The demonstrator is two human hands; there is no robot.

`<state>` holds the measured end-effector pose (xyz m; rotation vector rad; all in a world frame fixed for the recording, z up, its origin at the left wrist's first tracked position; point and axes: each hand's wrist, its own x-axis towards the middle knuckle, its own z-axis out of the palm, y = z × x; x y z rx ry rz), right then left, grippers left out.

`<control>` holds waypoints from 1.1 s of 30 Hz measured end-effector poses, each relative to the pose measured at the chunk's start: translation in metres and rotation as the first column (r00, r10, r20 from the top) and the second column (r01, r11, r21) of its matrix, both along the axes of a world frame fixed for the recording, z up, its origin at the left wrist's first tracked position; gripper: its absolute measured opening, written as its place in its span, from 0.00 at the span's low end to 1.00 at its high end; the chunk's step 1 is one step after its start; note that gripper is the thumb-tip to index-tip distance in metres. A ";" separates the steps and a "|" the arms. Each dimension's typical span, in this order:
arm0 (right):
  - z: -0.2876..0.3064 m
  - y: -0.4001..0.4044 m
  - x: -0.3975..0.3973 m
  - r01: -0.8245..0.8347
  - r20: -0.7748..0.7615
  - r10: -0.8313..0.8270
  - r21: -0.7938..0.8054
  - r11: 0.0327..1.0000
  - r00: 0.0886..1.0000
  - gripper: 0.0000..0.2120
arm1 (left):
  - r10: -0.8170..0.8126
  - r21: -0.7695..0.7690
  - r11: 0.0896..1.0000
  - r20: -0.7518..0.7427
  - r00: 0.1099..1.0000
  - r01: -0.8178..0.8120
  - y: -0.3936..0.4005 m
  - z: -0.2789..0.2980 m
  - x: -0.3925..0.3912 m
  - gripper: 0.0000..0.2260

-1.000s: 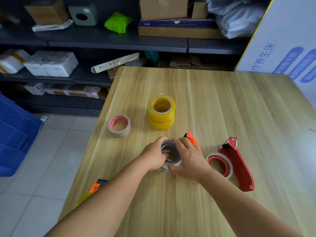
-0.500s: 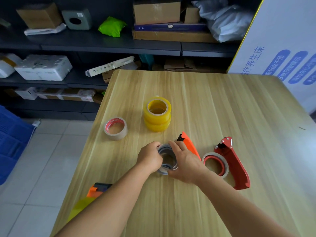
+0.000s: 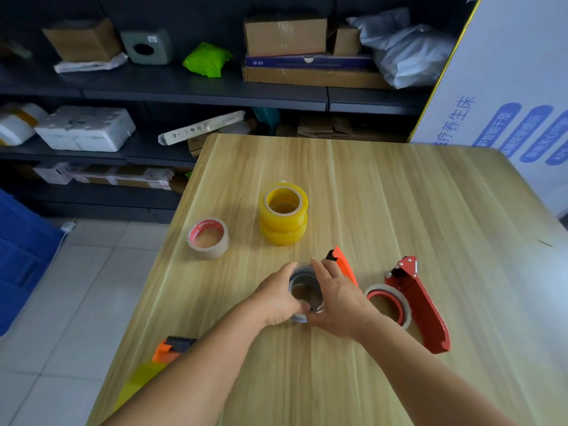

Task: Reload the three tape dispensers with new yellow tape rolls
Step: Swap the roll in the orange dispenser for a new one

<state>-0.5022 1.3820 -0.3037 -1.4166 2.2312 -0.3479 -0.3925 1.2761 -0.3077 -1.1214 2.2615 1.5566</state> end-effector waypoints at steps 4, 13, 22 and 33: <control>0.003 0.003 -0.005 0.002 -0.031 -0.002 -0.012 1.000 1.000 0.43 | -0.010 0.026 1.000 -0.072 0.997 0.012 0.000 -0.001 -0.002 0.37; 0.000 0.001 -0.012 -0.001 0.070 -0.001 0.027 1.000 0.998 0.48 | -0.043 0.118 0.992 -0.084 0.996 0.052 -0.006 -0.005 -0.003 0.39; 0.001 -0.002 -0.016 0.032 0.115 -0.043 0.088 0.996 0.992 0.43 | -0.059 0.137 0.988 -0.089 0.994 0.071 -0.010 -0.006 -0.005 0.41; -0.017 -0.001 -0.022 -0.026 0.015 0.026 0.020 0.999 1.000 0.50 | -0.274 -0.233 0.934 0.024 0.961 0.272 -0.010 -0.006 -0.010 0.51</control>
